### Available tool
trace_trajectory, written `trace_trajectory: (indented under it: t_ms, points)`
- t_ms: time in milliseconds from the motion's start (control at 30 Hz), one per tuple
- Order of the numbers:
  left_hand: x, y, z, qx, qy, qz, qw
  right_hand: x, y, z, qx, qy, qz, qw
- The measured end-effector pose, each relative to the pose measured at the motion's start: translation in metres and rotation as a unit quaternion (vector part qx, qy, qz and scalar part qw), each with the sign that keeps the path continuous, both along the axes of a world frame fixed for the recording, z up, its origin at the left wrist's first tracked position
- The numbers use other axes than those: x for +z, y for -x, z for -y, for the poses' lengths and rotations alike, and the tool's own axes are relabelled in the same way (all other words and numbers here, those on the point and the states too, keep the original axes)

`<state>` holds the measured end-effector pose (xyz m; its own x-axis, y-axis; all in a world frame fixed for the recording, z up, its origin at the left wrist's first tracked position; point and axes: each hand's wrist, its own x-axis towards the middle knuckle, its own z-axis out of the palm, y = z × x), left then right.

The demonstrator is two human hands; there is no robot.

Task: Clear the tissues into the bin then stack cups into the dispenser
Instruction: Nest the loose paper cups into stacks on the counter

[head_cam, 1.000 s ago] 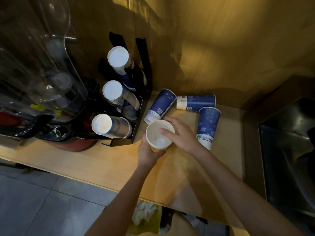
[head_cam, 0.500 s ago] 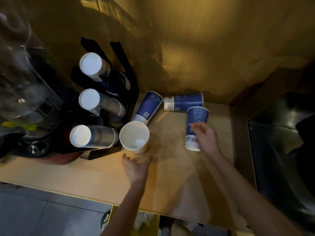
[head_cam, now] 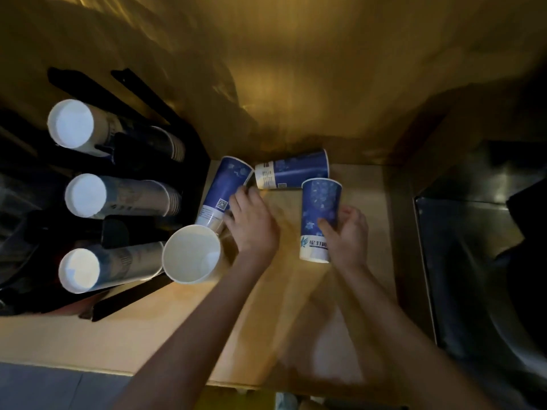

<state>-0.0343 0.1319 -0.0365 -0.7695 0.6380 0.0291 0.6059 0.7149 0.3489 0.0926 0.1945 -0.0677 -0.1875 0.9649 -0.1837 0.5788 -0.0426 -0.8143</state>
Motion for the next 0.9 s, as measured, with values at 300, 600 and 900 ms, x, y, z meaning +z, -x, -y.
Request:
trace_trajectory:
  t_ms: [300,600,900]
  points:
    - [-0.038,0.077,-0.041,0.039,0.225,-0.064,0.972,-0.003,0.019,-0.022,0.007,0.060,0.151,0.987]
    - [-0.037,0.087,-0.038,0.119,0.249,0.112,0.955,-0.012,0.013,-0.019,0.029,0.126,0.164,0.978]
    - [0.000,0.064,-0.033,0.061,0.174,0.175,0.967,0.003,-0.003,-0.013,0.061,0.185,0.118,0.974]
